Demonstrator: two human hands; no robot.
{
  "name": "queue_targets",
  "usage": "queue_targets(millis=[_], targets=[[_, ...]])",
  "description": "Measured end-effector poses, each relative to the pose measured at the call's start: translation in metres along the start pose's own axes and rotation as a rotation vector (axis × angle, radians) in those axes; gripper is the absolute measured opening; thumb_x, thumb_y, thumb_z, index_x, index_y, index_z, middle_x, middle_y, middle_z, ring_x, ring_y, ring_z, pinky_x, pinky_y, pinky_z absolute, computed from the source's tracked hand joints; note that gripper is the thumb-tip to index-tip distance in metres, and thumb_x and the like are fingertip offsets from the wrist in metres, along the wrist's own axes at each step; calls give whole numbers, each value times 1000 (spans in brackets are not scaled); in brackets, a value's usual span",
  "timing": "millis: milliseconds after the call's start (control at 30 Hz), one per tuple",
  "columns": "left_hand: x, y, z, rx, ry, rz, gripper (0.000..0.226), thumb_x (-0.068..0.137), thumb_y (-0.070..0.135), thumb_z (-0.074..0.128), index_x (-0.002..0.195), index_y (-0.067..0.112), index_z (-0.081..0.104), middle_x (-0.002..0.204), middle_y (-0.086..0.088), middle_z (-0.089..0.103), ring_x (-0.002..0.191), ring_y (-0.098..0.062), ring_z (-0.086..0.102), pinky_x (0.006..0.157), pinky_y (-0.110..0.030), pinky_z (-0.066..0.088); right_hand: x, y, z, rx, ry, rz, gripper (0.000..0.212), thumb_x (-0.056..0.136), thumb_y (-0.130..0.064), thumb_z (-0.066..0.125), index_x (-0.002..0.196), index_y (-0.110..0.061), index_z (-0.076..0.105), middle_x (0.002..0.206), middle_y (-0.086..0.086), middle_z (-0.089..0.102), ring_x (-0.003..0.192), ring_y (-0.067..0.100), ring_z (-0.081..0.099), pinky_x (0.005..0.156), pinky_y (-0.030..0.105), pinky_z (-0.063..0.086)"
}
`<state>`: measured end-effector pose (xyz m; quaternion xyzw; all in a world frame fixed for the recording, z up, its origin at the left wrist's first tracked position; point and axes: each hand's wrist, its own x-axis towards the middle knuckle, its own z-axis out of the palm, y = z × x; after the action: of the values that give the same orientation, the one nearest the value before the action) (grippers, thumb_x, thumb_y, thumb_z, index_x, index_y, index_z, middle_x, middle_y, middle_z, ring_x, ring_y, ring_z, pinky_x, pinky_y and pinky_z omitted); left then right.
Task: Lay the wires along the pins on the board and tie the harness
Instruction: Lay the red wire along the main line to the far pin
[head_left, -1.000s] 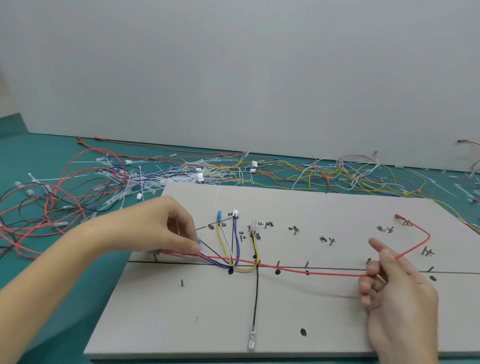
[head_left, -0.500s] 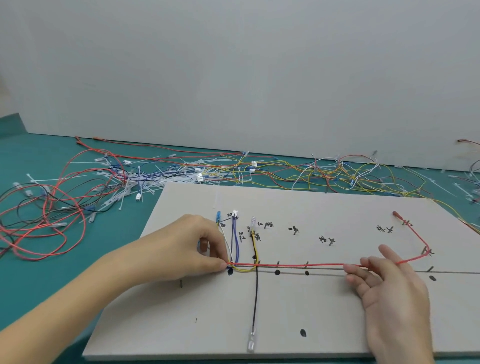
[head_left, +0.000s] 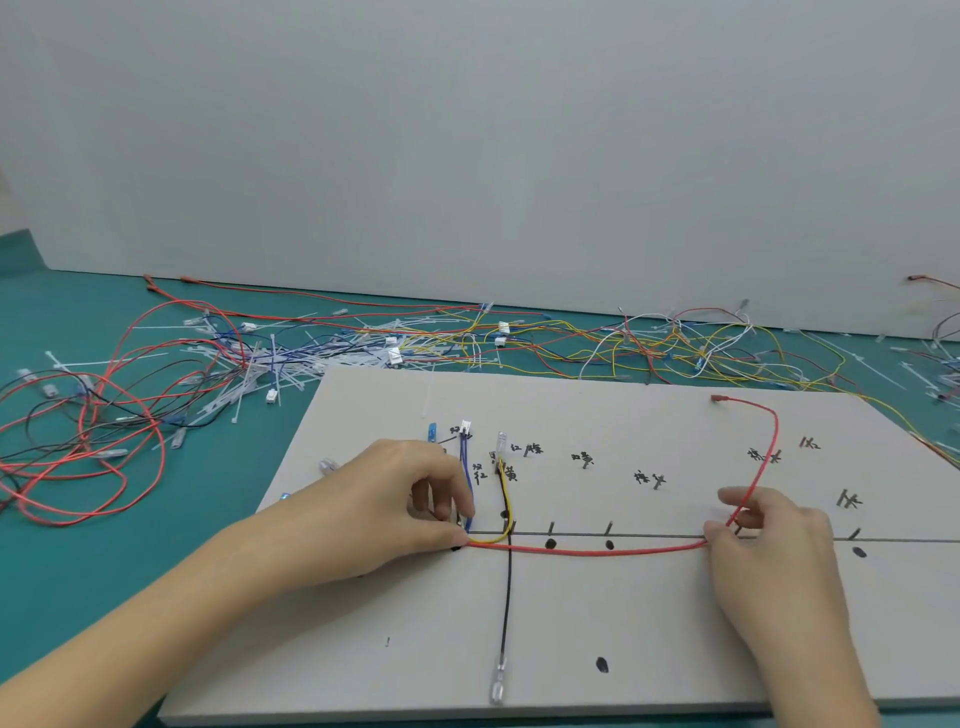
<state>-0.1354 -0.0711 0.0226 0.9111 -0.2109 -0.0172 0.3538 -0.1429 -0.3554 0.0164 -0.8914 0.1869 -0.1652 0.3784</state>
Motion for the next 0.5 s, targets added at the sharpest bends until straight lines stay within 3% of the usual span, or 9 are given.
queue_targets(millis=[167, 300, 433, 500], targets=[[0, 2, 0, 5, -4, 15, 7, 79, 28, 77, 77, 32, 72, 80, 17, 64, 79, -8, 59, 66, -12, 41, 7, 4, -3, -157, -70, -10, 19, 92, -8, 56, 110, -11, 63, 115, 18, 52, 106, 37, 49, 90, 39, 38], [0, 5, 1, 15, -4, 3, 14, 80, 23, 77, 73, 32, 69, 78, 17, 64, 77, -6, 60, 66, -12, 41, 15, 7, -2, -159, -111, 2, 18, 92, -8, 56, 108, -9, 65, 109, 15, 56, 99, 32, 53, 81, 36, 39], [2, 8, 3, 103, 14, 19, 19, 80, 20, 74, 70, 32, 65, 75, 16, 62, 81, -4, 57, 67, -12, 42, 23, 4, -7, -144, -101, 11, 16, 87, -2, 60, 85, -14, 71, 77, -5, 60, 80, 22, 50, 69, 30, 34], [3, 10, 4, 167, 3, 38, 16, 81, 21, 72, 71, 31, 64, 74, 15, 60, 84, -3, 54, 70, -16, 42, 26, 4, -8, -141, -87, 26, 21, 84, -1, 61, 76, -18, 70, 69, -12, 56, 76, 21, 50, 68, 30, 35]])
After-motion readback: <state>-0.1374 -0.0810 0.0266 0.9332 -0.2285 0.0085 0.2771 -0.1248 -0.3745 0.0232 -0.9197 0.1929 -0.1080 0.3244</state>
